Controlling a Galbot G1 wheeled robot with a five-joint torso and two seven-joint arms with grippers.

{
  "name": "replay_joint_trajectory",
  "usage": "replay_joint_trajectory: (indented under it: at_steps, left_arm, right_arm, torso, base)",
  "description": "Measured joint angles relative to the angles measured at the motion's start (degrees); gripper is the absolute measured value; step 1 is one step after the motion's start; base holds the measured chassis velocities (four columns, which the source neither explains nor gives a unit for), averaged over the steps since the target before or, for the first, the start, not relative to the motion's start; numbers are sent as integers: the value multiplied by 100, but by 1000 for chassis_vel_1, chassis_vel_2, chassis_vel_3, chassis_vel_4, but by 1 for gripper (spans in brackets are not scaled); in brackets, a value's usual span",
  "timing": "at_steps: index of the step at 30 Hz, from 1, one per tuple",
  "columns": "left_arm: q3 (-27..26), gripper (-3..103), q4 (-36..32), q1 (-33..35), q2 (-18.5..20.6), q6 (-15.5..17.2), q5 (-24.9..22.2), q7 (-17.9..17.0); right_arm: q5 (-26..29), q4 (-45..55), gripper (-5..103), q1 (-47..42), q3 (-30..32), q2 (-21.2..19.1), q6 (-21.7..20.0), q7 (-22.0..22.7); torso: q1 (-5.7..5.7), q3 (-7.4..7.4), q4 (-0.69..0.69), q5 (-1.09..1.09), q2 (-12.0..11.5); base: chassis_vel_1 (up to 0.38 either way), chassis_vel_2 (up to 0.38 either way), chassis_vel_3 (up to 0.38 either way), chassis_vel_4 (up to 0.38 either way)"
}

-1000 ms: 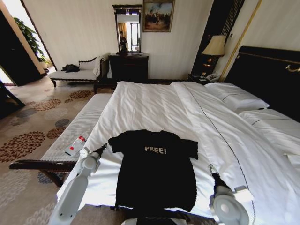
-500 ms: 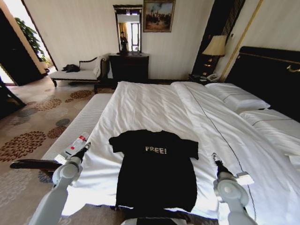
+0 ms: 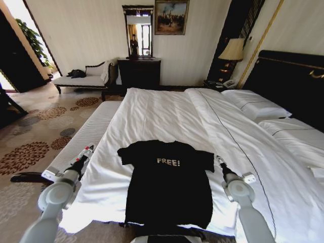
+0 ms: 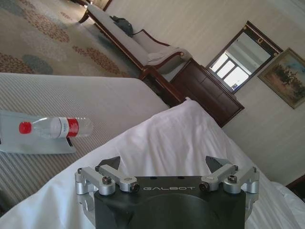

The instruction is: Fold the clothes on the bed.

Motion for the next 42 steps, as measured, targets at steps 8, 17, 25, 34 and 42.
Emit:
replay_joint_trajectory:
  at_steps: [8,17,25,34,42]
  left_arm:
    - [157,100,10,-149,-132,17,52,-18]
    - [102,100,-41,-58,-25,20,0,-21]
    - [143,100,-27,-72,-105,27,75,-63]
    - [120,100,34,-56,-232,23,201,-79]
    - [92,100,80,-22,-333,22,274,-128]
  right_arm:
    - [-284,-736,100,453,-300,100,-11,-108]
    - [-419,-1283,94,827,-343,226,36,-216]
    - [-407,-1519,57,1024,-287,280,277,-523]
    - [-426,-1574,30,1076,-330,306,343,-605]
    - [-457,-1540,2,1067,-373,363,500,-716]
  torso:
    - [1,0,-2,-1,0]
    - [1,0,0,-1,0]
    - [1,0,0,1,0]
    - [0,0,-1,0,0]
    - [0,0,-1,0,0]
  base:
    - [0,0,0,0]
    - [0,0,0,0]
    - [0,0,0,0]
    - [0,0,0,0]
    - [0,0,0,0]
